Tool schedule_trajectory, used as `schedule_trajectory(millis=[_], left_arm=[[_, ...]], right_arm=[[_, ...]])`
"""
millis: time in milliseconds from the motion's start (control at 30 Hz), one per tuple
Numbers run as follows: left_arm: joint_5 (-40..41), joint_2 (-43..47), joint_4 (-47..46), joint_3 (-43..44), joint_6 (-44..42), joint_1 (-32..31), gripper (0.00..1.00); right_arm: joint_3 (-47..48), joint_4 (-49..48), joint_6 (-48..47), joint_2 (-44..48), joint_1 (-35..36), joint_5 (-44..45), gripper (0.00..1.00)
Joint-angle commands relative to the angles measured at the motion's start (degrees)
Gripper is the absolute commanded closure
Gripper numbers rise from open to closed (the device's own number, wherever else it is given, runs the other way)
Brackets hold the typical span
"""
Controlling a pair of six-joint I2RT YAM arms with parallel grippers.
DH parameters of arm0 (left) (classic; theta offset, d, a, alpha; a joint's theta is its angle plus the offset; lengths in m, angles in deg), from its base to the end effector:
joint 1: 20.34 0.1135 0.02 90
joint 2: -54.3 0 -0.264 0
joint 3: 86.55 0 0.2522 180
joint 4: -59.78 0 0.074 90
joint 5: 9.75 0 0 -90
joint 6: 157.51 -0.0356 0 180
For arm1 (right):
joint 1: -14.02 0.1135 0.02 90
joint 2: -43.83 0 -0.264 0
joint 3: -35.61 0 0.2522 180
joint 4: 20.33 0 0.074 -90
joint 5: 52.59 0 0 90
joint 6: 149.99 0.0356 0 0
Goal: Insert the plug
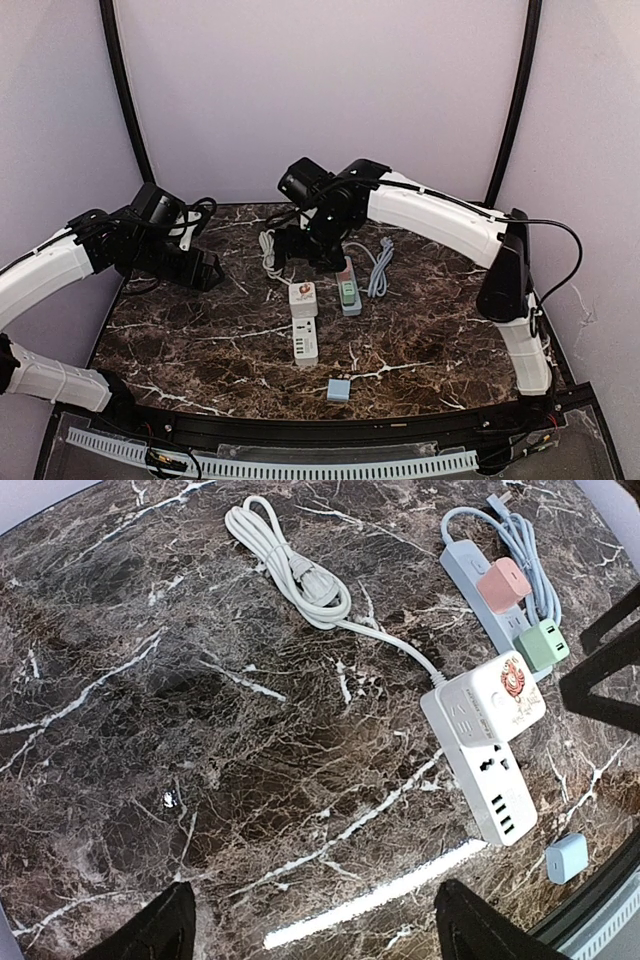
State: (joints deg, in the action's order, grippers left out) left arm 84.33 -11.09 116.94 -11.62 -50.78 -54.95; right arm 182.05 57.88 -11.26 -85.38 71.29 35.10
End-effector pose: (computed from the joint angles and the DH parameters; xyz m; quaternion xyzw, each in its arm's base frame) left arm 0.1929 -0.1300 0.3144 0.1321 0.9225 -0.1266 0.3400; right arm 0.2588 0.4053 0.2969 -0.0771 0.9648 0.2118 0.1352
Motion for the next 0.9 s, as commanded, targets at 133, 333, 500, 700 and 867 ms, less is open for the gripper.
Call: schedule_trajectory(millis=[133, 333, 500, 700, 867], left_arm=[[-6.68, 0.51, -3.6, -0.06, -0.53, 0.23, 0.22], [-12.33, -3.03, -6.16, 1.35, -0.86, 0.2, 0.27], [-17.69, -3.41, -8.99, -0.93, -1.71, -0.16, 0.28], [-19.92, -0.45, -13.49, -5.87, -5.08, -1.29, 0.28], [-21.39, 1.95, -15.44, -9.09, -6.03, -1.63, 0.28]], right_arm=[[-9.71, -2.49, -1.53, 9.06, -0.68, 6.58, 0.1], [-24.14, -8.0, -7.85, 17.37, 0.5, 6.84, 0.13], [-39.94, -16.37, -13.71, 26.21, 2.6, 5.07, 0.14], [-50.87, -20.71, -15.08, 33.27, 3.7, 3.16, 0.14], [-58.05, -24.48, -20.71, 36.89, 5.68, -1.3, 0.16]])
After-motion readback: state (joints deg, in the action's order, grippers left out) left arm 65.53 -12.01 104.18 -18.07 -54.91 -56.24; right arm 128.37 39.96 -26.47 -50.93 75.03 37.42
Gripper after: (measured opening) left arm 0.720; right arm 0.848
